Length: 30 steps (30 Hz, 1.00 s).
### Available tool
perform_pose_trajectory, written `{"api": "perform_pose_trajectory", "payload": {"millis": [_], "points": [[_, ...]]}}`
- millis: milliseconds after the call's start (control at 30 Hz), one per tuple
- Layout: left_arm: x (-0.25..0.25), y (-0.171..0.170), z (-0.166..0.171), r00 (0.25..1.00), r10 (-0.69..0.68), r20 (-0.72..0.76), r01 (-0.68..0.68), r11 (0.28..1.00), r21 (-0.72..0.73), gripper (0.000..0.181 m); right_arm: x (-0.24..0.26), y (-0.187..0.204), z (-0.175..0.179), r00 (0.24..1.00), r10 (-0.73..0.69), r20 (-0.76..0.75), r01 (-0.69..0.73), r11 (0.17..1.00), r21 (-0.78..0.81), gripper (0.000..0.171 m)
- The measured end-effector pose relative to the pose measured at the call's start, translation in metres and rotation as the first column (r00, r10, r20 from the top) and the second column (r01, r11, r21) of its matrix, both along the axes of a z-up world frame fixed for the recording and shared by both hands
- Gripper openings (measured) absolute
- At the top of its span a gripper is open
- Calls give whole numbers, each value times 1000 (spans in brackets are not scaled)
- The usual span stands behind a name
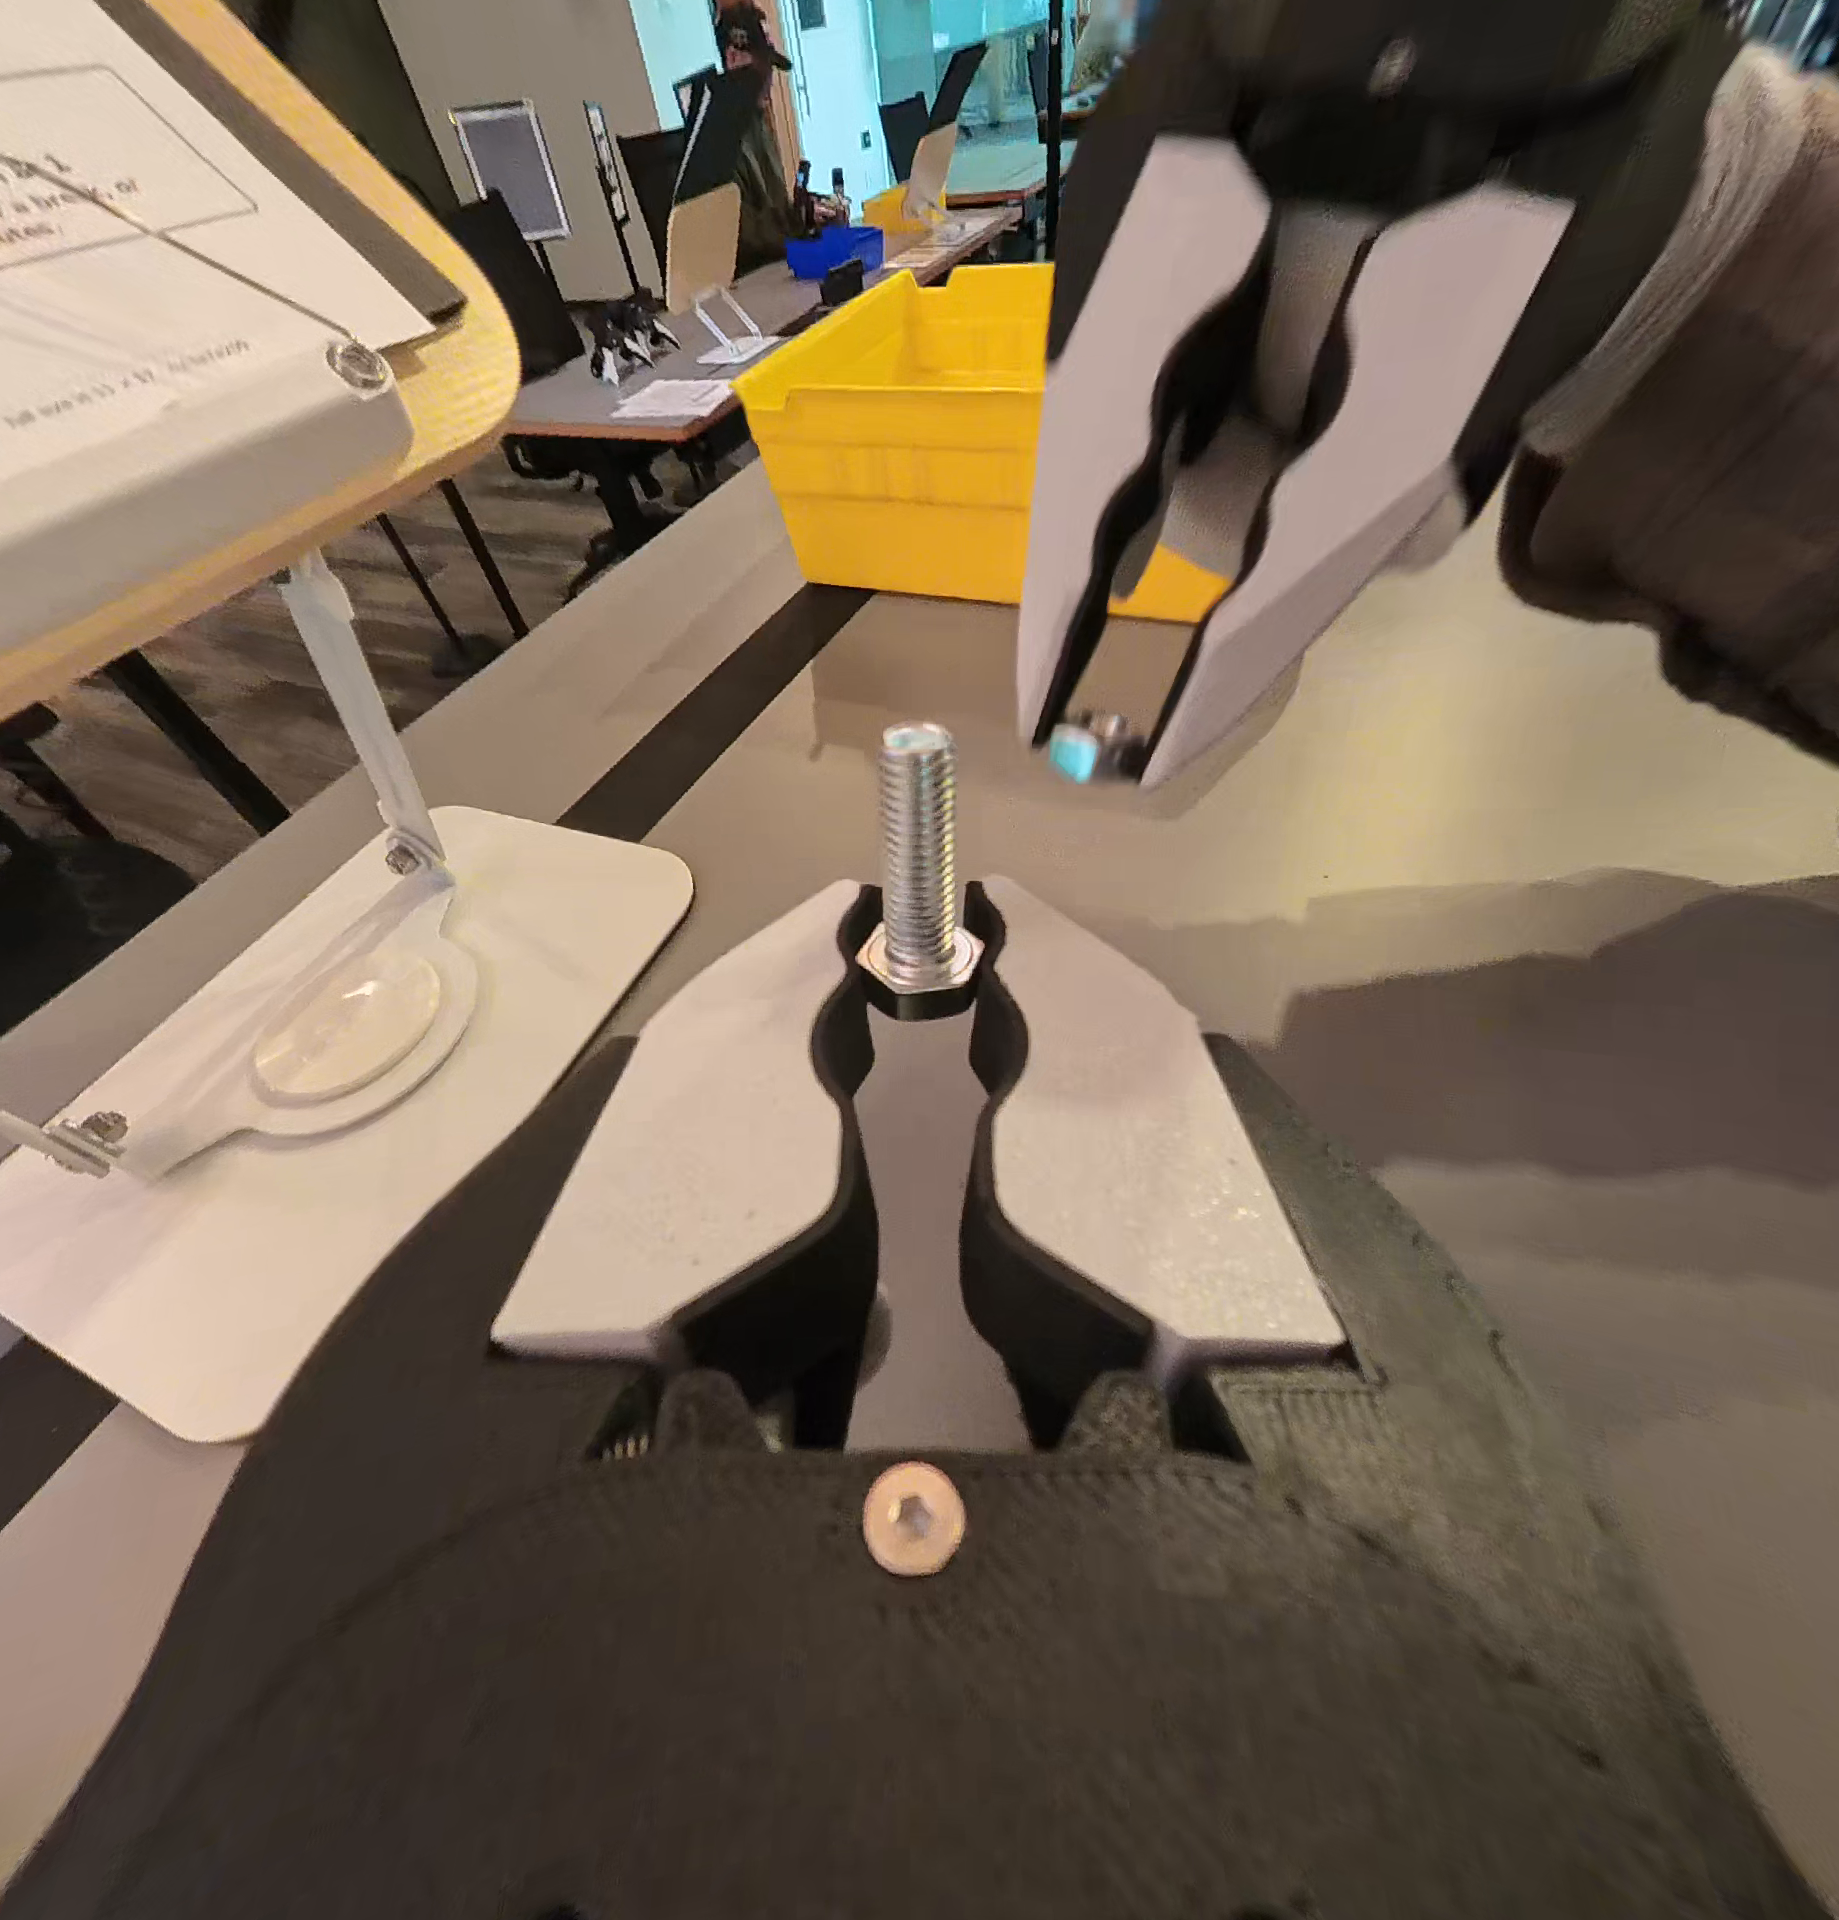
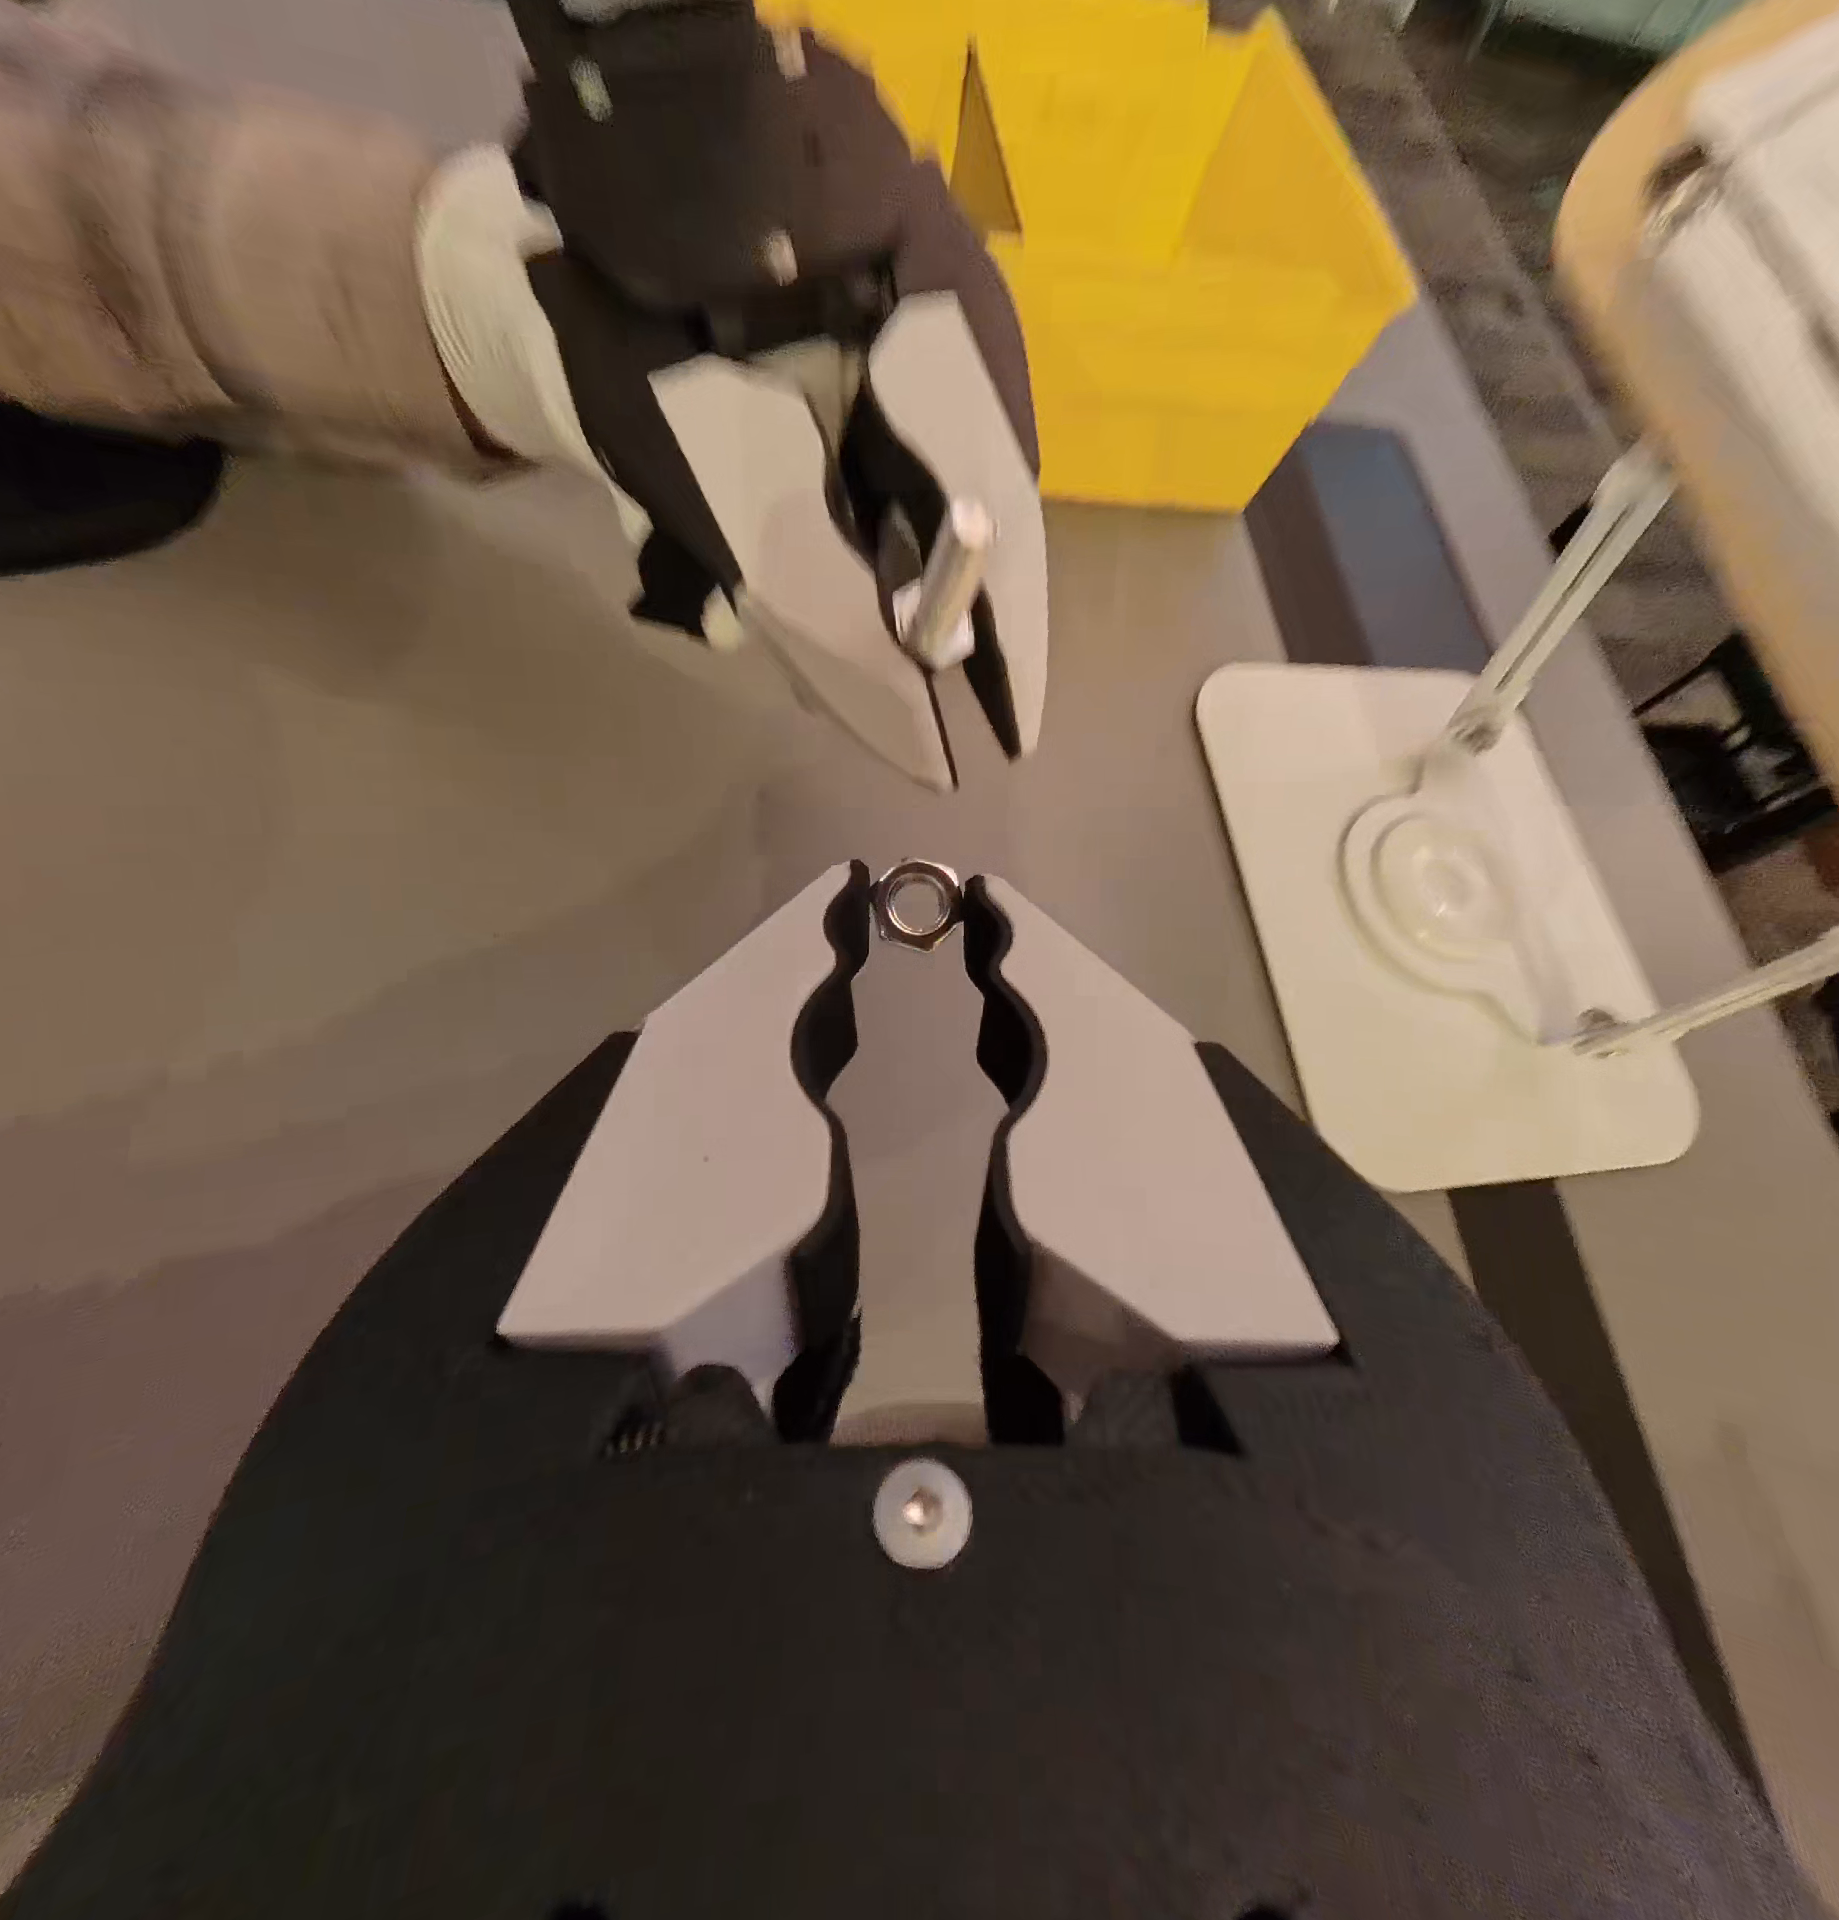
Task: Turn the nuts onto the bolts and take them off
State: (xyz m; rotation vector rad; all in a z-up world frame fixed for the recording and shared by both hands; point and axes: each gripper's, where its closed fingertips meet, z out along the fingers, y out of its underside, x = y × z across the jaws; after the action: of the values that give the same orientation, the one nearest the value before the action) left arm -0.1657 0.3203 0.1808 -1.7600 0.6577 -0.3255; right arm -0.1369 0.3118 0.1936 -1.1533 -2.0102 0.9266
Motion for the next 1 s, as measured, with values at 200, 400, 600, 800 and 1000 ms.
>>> {"api": "perform_pose_trajectory", "payload": {"millis": [200, 400, 600, 800, 1000], "points": [[20, -2, -3, 999, -35, -37, 38, 997, 63, 15, 0, -27, 50, 987, 65, -145, -57, 997, 59, 16], [30, -6, -5, 992, -55, -114, 65, 994, 91, 15, -5, -31, 44, 992, 66, -111, -56, 994, 89, 16], [31, -7, -5, 988, -53, -146, 69, 992, 106, 15, -7, -29, 34, 996, 56, -74, -48, 993, 110, 16], [32, -8, -6, 982, -51, -184, 71, 992, 106, 15, -7, -31, 29, 997, 63, -47, -57, 990, 128, 16], [33, -10, -9, 976, -64, -210, 87, 991, 100, 15, -5, -34, 26, 997, 75, -28, -68, 978, 198, 16]]}}
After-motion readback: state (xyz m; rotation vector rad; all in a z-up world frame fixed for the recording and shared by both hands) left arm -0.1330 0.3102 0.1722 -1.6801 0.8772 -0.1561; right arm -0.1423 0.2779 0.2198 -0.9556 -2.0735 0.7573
